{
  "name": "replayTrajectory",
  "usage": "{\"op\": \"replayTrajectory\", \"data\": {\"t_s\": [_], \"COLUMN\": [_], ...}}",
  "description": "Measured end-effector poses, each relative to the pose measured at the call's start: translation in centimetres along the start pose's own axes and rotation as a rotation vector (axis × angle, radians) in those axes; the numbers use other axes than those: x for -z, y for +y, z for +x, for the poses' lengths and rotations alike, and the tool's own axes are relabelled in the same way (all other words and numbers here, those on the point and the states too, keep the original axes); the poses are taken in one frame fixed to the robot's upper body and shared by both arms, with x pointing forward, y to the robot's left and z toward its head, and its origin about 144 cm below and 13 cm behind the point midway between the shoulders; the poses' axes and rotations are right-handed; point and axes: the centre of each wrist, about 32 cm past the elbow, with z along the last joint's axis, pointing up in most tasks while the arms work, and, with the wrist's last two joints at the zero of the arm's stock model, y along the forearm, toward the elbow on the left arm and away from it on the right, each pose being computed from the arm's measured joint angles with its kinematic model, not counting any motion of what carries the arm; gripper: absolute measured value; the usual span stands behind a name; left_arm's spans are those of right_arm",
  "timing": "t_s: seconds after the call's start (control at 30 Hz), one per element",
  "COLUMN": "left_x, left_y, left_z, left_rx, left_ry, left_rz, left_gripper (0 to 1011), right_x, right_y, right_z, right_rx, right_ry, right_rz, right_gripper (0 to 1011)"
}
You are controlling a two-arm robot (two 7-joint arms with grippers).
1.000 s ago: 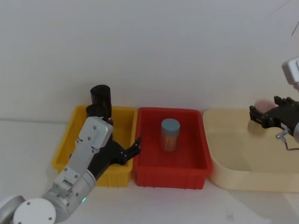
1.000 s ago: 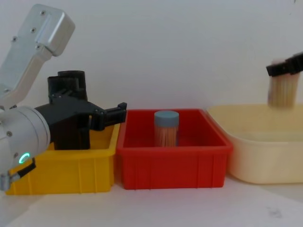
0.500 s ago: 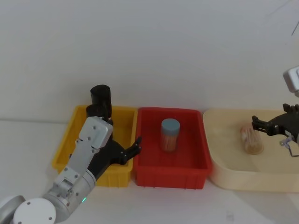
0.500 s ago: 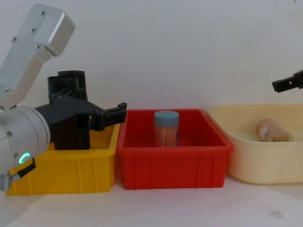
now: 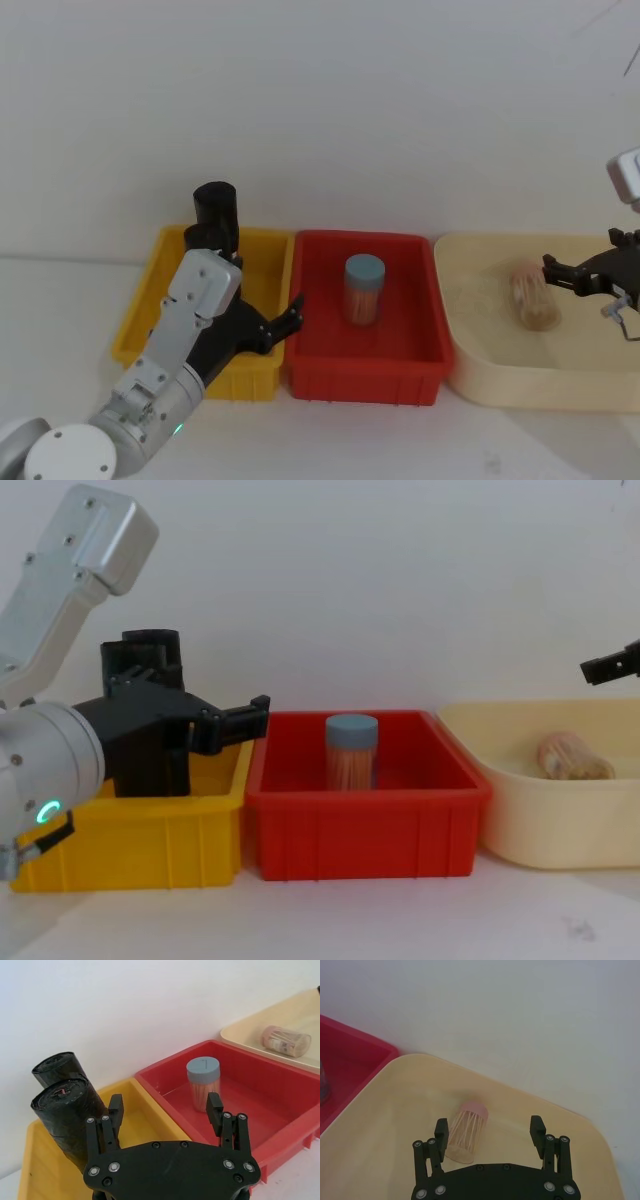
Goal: Pick up the garbage bag with the one hand and transfer it to the other hand.
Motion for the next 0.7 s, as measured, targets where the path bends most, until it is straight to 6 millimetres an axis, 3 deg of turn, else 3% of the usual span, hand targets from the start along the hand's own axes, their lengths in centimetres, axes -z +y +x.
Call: {"op": "replayTrajectory", "data": {"t_s": [0.7], "left_x": [-1.6], "left_y": [4.1], "left_z": [0.9], "left_rx": [0.005], "left_ry": [0.074], "left_rz": [0.098], "left_gripper": [1001], "right_x": [0.1], "right_y": [0.1], "right_z": [0.1], "right_rx": [0.002], "right_ry": [-0.001], "right_rz": [-0.006], "right_gripper": [1000]}}
